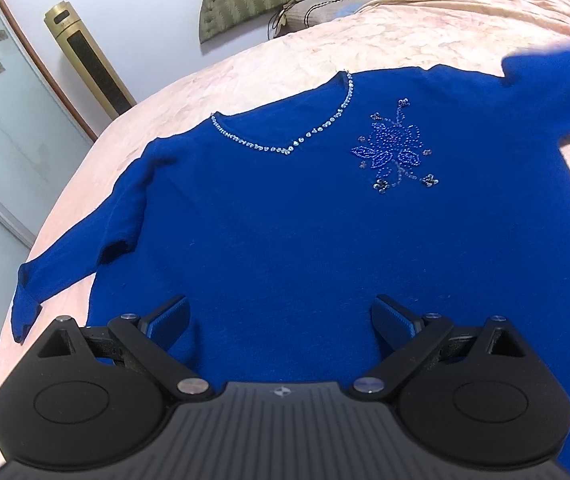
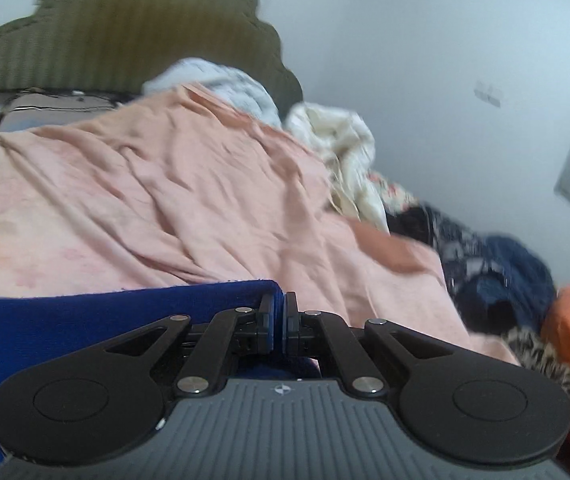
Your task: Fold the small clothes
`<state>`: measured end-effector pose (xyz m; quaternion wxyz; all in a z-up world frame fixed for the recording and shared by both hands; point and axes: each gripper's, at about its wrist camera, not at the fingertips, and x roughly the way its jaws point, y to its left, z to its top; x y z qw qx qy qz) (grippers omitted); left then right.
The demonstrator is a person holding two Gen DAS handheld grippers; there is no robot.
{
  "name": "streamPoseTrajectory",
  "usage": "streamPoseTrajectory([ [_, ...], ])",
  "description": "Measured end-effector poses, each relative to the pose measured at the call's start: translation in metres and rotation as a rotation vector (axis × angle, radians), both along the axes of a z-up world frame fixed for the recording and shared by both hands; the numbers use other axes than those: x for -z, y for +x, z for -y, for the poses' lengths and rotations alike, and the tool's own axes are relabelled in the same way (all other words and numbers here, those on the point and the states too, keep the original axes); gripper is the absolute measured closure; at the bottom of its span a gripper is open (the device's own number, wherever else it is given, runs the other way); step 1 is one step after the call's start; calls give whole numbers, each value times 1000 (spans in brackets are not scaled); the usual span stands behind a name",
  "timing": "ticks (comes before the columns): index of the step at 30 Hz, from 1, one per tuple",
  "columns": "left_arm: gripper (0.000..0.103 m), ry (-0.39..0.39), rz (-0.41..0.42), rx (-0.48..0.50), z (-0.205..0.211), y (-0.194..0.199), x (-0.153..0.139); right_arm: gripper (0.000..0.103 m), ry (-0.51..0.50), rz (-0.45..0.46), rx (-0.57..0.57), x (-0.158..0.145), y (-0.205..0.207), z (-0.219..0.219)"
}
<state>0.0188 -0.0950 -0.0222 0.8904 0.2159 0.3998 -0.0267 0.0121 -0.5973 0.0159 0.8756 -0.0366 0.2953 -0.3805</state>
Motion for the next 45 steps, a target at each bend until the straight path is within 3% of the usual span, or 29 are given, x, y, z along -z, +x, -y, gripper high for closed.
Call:
streamPoseTrajectory([
  [3, 5, -2, 0, 6, 0, 1, 0, 99, 49, -51, 30, 17, 4, 19],
  [4, 5, -2, 2, 11, 0, 1, 0, 87, 107, -90, 17, 24, 6, 21],
  [5, 5, -1, 2, 15, 1, 1, 0, 84, 191, -105, -1, 31, 8, 24],
  [8, 5, 6, 7, 27, 1, -2, 1, 56, 272, 69, 41, 29, -9, 35],
  [10, 5, 12, 5, 26, 0, -1, 2, 24, 292, 259, 154, 20, -35, 43],
  [12, 5, 8, 5, 22, -1, 0, 2, 25, 358, 378, 223, 17, -57, 50],
  [18, 5, -1, -2, 17, 1, 2, 4, 25, 671, 532, 228, 31, -104, 48],
  [20, 5, 6, 0, 25, 4, 1, 4, 25, 823, 580, 221, 45, -109, 49],
  [22, 5, 12, 3, 32, 6, -2, 3, 27, 893, 598, 222, 57, -104, 47],
  [26, 5, 23, 8, 36, 6, -5, 1, 30, 827, 658, 208, 67, -81, 52],
  [27, 5, 27, 9, 35, 6, -6, 1, 35, 815, 652, 213, 69, -74, 55],
  [30, 5, 33, 18, 29, 3, -6, -1, 93, 829, 582, 193, 70, -60, 61],
  [32, 5, 30, 19, 21, 0, -5, -2, 94, 773, 573, 185, 56, -65, 58],
  [38, 5, -6, 26, 6, -8, -2, -4, 94, 454, 572, 139, -18, -98, 31],
  [41, 5, -29, 20, 1, -11, 0, -4, 94, 350, 418, 72, -28, -90, -4],
  [45, 5, -46, 32, -19, -16, 1, -6, 94, 280, 312, -168, -31, -70, -87],
])
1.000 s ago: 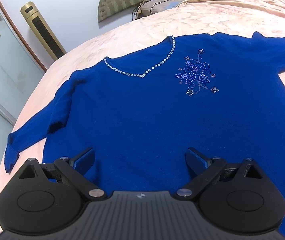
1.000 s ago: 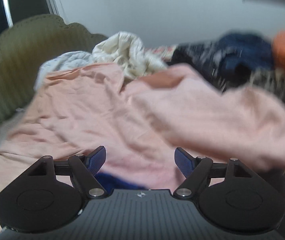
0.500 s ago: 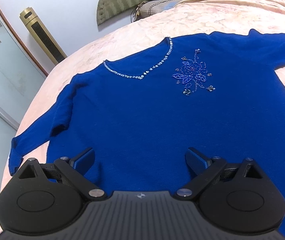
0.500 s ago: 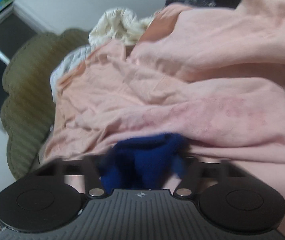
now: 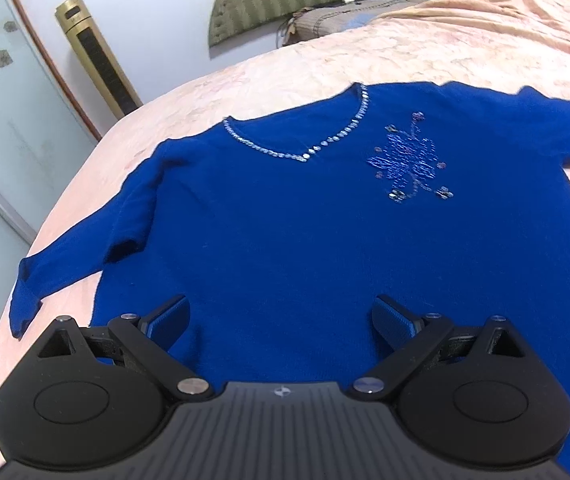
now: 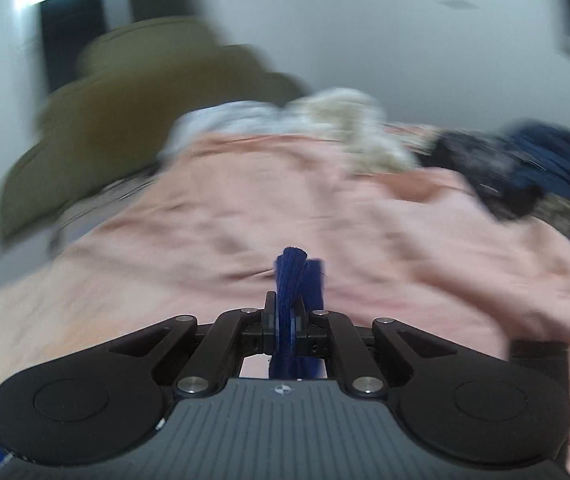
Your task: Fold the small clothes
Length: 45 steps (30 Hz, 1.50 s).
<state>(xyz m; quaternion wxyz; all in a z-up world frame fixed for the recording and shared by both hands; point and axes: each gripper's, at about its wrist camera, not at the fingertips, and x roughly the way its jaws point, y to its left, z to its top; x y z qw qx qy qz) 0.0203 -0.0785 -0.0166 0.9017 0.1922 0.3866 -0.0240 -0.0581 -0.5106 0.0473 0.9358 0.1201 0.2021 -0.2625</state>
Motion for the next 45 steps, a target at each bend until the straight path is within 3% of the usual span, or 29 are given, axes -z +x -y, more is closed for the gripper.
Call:
streamPoseTrajectory([
  [2, 5, -20, 12, -13, -6, 1, -3, 94, -33, 6, -112, -3, 10, -43],
  [6, 5, -71, 44, -30, -21, 1, -10, 94, 15, 10, -311, -2, 40, -109],
  [13, 5, -67, 33, -103, -39, 7, -5, 94, 40, -30, -501, 10, 85, -206],
  [20, 5, -77, 20, -136, -59, 10, 0, 94, 72, -93, -580, 28, 104, -260],
  [33, 5, -111, 9, -191, -96, 11, 1, 94, 87, -97, -670, 18, 130, -326],
  [41, 5, -71, 37, -203, -118, 15, -1, 94, 109, -124, -683, 28, 146, -348],
  [45, 5, -50, 78, -280, -148, 33, -6, 93, 112, -136, -695, 32, 145, -354],
])
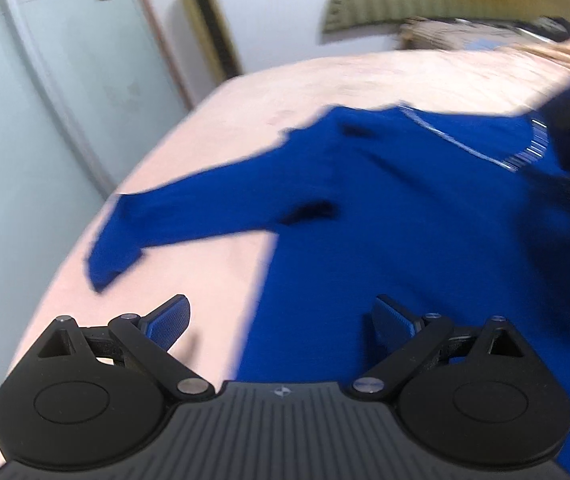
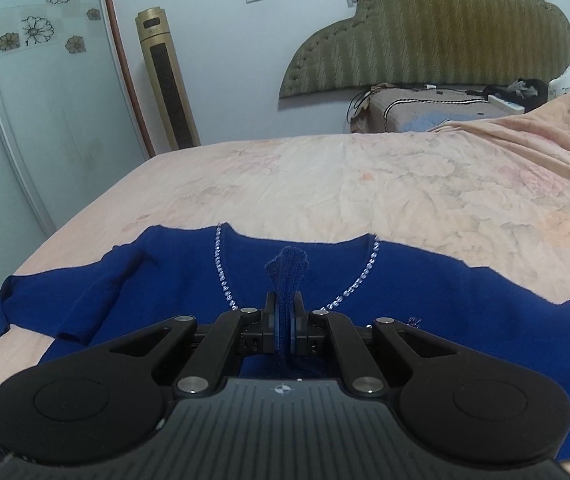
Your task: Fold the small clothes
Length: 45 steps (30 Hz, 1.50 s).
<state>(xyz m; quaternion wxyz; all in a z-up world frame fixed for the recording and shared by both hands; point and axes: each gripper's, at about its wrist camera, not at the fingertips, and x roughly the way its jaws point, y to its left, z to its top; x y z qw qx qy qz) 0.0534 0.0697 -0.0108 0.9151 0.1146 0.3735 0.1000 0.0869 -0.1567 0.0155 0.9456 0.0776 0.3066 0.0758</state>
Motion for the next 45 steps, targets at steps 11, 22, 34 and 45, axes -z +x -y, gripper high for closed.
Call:
streamPoseTrajectory([
  [11, 5, 231, 7, 59, 16, 100, 19, 93, 22, -33, -22, 7, -1, -8],
  [22, 4, 389, 3, -303, -60, 143, 28, 93, 15, -17, -36, -1, 7, -10],
  [34, 4, 117, 57, -55, -54, 97, 4, 93, 20, -4, -110, -4, 28, -59],
  [45, 48, -8, 9, 155, -11, 131, 9, 93, 40, -39, -101, 6, 22, -51],
])
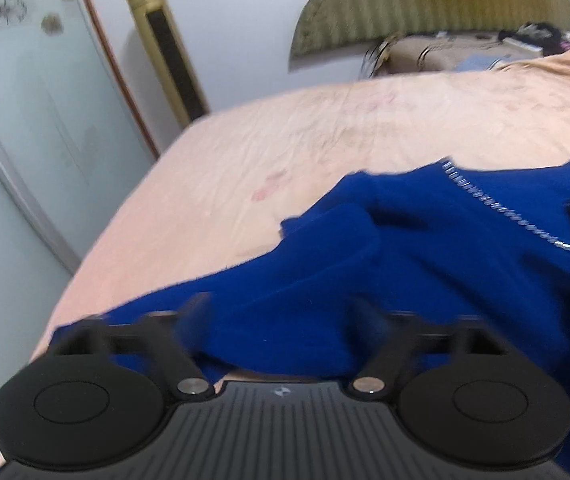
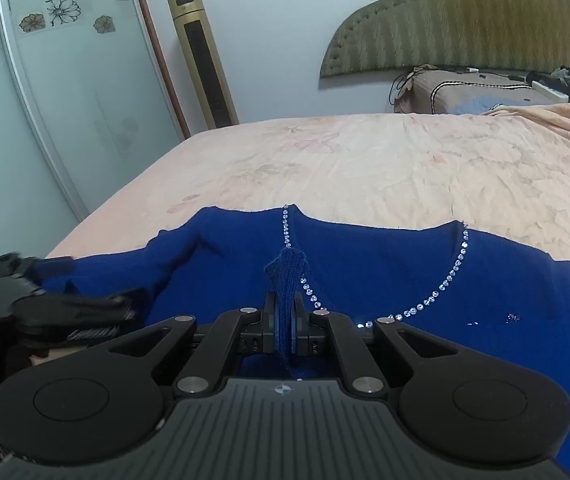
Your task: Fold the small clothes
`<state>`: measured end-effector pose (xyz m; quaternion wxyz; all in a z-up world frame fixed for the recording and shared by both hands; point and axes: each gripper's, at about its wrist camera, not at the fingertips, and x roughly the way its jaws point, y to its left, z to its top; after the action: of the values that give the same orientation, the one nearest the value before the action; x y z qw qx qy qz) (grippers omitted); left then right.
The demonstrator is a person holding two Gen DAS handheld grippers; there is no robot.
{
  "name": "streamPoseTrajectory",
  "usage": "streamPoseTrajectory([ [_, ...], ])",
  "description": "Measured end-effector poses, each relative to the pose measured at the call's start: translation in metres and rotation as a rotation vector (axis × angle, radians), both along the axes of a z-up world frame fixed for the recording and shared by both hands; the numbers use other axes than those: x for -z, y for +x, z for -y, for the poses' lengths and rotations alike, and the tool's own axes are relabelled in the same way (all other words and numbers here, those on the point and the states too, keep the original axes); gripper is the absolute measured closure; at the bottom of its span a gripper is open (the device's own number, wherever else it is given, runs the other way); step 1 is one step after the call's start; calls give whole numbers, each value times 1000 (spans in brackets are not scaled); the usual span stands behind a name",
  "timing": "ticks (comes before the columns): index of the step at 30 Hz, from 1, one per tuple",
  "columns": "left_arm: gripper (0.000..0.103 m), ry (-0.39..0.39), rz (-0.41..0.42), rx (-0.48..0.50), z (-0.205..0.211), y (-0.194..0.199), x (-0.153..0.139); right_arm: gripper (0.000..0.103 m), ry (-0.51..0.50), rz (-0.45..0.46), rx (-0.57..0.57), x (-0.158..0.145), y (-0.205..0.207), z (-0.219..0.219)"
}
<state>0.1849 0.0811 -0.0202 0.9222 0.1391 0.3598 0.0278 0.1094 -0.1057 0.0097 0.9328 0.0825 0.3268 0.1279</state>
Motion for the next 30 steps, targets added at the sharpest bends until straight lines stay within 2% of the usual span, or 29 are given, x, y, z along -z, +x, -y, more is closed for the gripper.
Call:
streamPoseTrajectory([
  [2, 49, -38, -19, -5, -3, 6, 1, 93, -1, 1, -2, 1, -1, 1],
  [3, 49, -33, -8, -12, -8, 6, 1, 93, 1, -2, -3, 2, 0, 2],
  [6, 53, 73, 41, -135, -20, 6, 2, 92, 11, -11, -7, 3, 1, 3],
  [8, 68, 99, 46, -236, -40, 9, 3, 92, 6, -5, -10, 2, 1, 3],
  [9, 80, 96, 26, -288, -54, 10, 5, 92, 6, -4, -10, 1, 1, 4],
  [10, 85, 84, 5, -342, -70, 10, 7, 92, 8, -4, -11, 1, 2, 4],
  [12, 86, 53, -21, -429, -100, 7, 10, 92, 12, -4, -12, 0, 4, 3],
  [13, 86, 25, -22, -434, -110, 2, 7, 92, 13, -2, -14, 0, 4, 3],
  [15, 85, -82, -28, -368, -119, -12, -3, 91, 12, 2, -22, 0, 4, -1],
  [17, 78, -202, -58, -242, -114, -23, -12, 91, 10, 0, -31, 1, 4, -5],
  [18, 66, -242, -70, -186, -108, -28, -16, 91, 9, -3, -35, 2, 4, -7],
  [19, 44, -263, -71, -141, -100, -33, -18, 90, 10, -6, -36, 3, 4, -8],
  [20, 30, -269, -60, -93, -89, -39, -21, 90, 11, -8, -37, 3, 3, -8],
  [21, 10, -263, -41, -51, -76, -44, -24, 90, 11, -11, -38, 4, 3, -9],
  [23, 9, -192, 11, 51, -46, -50, -27, 90, 6, -15, -37, 5, 3, -9],
  [25, 9, -26, 74, 92, -12, -53, -26, 90, 9, -19, -31, 5, 3, -7],
  [28, 8, 190, 87, 106, 27, -37, -8, 90, 14, -17, -27, 4, 2, -5],
  [30, 8, 253, 66, 40, 29, -19, 5, 90, 16, -16, -29, 2, 0, -4],
])
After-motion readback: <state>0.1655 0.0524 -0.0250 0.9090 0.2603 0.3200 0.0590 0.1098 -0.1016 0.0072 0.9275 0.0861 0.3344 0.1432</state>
